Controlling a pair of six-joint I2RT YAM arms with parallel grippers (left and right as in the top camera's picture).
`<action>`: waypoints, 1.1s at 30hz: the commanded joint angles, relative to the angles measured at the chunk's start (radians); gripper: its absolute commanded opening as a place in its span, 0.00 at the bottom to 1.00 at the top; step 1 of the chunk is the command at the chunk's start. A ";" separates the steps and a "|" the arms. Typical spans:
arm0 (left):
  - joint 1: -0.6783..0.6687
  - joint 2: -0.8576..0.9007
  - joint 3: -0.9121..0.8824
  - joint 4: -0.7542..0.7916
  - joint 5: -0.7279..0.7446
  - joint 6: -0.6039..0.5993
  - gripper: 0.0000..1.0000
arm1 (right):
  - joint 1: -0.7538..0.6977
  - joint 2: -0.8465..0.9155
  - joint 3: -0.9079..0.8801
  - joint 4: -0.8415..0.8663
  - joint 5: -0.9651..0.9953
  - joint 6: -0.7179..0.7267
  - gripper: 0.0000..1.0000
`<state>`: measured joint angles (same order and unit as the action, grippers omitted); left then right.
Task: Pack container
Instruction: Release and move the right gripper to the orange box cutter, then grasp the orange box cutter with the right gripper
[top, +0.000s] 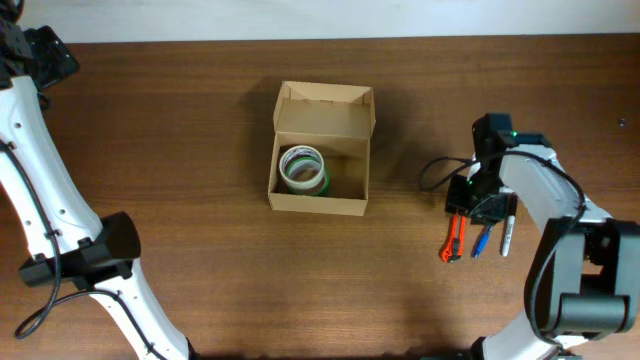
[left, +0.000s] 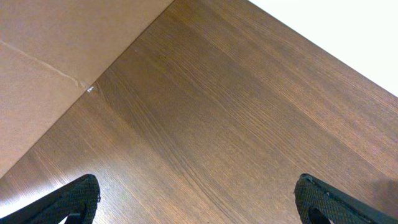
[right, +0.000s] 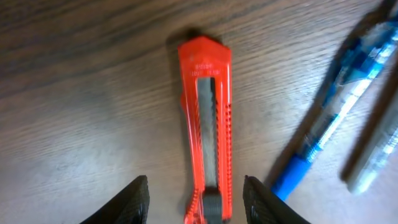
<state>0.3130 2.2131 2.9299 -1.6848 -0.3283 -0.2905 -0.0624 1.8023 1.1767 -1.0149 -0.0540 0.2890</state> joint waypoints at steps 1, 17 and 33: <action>0.005 -0.024 -0.004 -0.002 0.000 0.011 1.00 | -0.005 0.007 -0.067 0.045 -0.014 0.020 0.50; 0.005 -0.024 -0.004 -0.002 0.000 0.012 1.00 | -0.005 0.006 -0.225 0.193 -0.019 0.053 0.04; 0.005 -0.024 -0.004 -0.002 0.000 0.011 1.00 | 0.000 -0.053 0.600 -0.188 -0.056 -0.221 0.04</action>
<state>0.3130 2.2131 2.9299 -1.6844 -0.3279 -0.2905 -0.0685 1.7790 1.5951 -1.1458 -0.0967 0.1825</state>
